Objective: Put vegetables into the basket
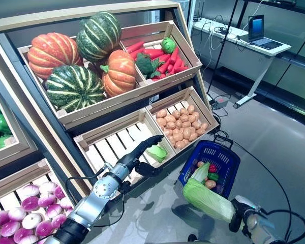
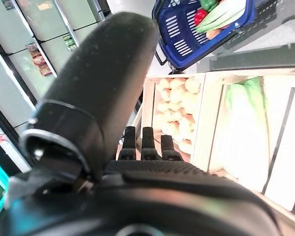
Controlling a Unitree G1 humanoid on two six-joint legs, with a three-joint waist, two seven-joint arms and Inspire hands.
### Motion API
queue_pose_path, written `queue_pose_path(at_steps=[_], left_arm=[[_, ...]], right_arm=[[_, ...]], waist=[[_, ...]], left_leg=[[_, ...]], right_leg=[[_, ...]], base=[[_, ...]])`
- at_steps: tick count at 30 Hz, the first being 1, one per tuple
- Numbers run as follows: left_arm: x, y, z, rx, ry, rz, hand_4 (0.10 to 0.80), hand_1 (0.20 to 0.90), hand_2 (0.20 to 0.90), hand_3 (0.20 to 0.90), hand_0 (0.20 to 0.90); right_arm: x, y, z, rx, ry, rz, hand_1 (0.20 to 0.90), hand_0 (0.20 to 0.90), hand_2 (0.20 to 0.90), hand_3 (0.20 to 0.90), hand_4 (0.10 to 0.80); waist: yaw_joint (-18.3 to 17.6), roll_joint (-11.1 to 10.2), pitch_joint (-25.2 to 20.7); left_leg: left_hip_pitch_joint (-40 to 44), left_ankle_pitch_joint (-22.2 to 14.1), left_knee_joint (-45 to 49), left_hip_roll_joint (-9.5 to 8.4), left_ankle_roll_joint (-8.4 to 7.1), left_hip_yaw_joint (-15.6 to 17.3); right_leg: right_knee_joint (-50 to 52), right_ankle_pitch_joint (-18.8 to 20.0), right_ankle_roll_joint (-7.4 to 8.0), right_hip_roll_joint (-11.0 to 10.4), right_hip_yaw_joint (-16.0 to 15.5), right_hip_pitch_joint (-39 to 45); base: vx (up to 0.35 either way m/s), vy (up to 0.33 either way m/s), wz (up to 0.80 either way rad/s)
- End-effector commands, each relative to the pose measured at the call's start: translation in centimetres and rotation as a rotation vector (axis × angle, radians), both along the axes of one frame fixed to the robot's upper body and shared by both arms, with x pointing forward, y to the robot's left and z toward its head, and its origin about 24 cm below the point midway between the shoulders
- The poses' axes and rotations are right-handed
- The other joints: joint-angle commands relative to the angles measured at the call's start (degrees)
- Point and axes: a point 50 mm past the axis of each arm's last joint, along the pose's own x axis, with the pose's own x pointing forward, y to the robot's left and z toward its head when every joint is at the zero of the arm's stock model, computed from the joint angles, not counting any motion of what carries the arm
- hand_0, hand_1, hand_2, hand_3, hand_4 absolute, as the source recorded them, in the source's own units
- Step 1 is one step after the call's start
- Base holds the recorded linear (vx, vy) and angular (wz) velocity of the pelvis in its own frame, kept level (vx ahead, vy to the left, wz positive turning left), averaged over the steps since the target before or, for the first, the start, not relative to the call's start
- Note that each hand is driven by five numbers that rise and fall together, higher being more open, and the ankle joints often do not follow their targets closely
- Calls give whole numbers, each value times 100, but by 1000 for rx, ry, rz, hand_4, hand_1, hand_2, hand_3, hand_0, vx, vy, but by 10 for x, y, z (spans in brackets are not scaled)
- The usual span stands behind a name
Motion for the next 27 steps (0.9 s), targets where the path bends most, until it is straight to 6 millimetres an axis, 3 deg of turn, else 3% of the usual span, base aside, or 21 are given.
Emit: queue_pose_path(at_steps=[1, 6, 10, 11, 14, 18, 21, 22, 23, 26, 27], left_arm=[[17, -2, 44, -162, -266, 37, 800, 900, 900, 900, 900], [15, 7, 33, -206, -247, 130, 800, 900, 900, 900, 900], [12, 11, 23, -235, -217, 176, 800, 900, 900, 900, 900], [12, 12, 22, -246, -218, 188, 800, 900, 900, 900, 900], [21, 9, 25, -262, -212, 173, 800, 900, 900, 900, 900], [25, -2, 41, -310, -274, 149, 800, 900, 900, 900, 900], [37, -8, 59, -323, -339, 97, 800, 900, 900, 900, 900], [41, -10, 63, -326, -348, 84, 800, 900, 900, 900, 900], [54, -14, 78, -327, -382, 58, 800, 900, 900, 900, 900], [62, -14, 108, -317, -441, 12, 800, 900, 900, 900, 900], [61, -14, 114, -316, -459, 2, 800, 900, 900, 900, 900]], right_arm=[[36, 4, 19, 185, -308, -261, 300, 300, 300, 300, 400], [30, 29, 12, 579, -442, -631, 300, 300, 300, 300, 400], [37, 39, 23, 797, -567, -795, 300, 300, 300, 300, 400], [41, 41, 27, 826, -599, -810, 300, 300, 300, 300, 400], [68, 19, 42, 805, -652, -880, 300, 300, 300, 300, 400], [91, 26, 61, 879, -753, -893, 300, 300, 300, 300, 400], [127, 4, 91, 896, -841, -907, 300, 300, 300, 300, 400], [139, -8, 103, 852, -880, -900, 300, 300, 300, 300, 400], [164, -34, 129, 909, -898, -945, 300, 300, 300, 300, 400], [174, -80, 168, 930, -986, -959, 300, 300, 300, 300, 400], [172, -89, 172, 937, -1006, -960, 300, 300, 300, 300, 400]], waist=[[20, 48, -80], [-31, 137, -58], [-72, 201, -46], [-83, 222, -34], [33, 225, -42], [179, 263, 160], [381, 245, 461], [426, 234, 521], [530, 216, 699], [695, 170, 1088], [718, 168, 1187]], left_leg=[[-19, -288, 51, -79, 153, 145], [-24, -282, 51, -84, 157, 182], [-27, -264, 51, -98, 160, 225], [-32, -254, 51, -105, 161, 241], [7, -231, 51, -101, 137, 213], [-189, -198, 327, -91, 135, 110], [-699, -308, 1026, -80, 98, -116], [-812, -347, 1198, -70, 77, -165], [-1078, -468, 1602, -16, 27, -229], [-1590, -685, 2387, 109, -49, -303], [-1797, -759, 2661, 143, -53, -339]], right_leg=[[69, -113, -107, 20, 213, 193], [72, -110, -106, 0, 205, 177], [60, -99, -109, -19, 200, 161], [66, -93, -111, -29, 198, 140], [95, -122, -143, -36, 157, 158], [567, -271, -231, -103, 94, -58], [1156, -420, -295, -186, 1, -397], [1265, -455, -305, -209, -11, -454], [1512, -540, -332, -273, -67, -598], [2087, -734, -416, -412, -218, -892], [2319, -818, -456, -447, -253, -1031]], base=[[0, 6, -3], [14, 12, -6], [26, 3, -2], [49, -16, -2], [90, -57, 0], [-24, -51, 1], [-176, -102, 6], [-177, -150, 20], [-200, -174, 23], [-249, -171, 24], [-227, -135, 28]])
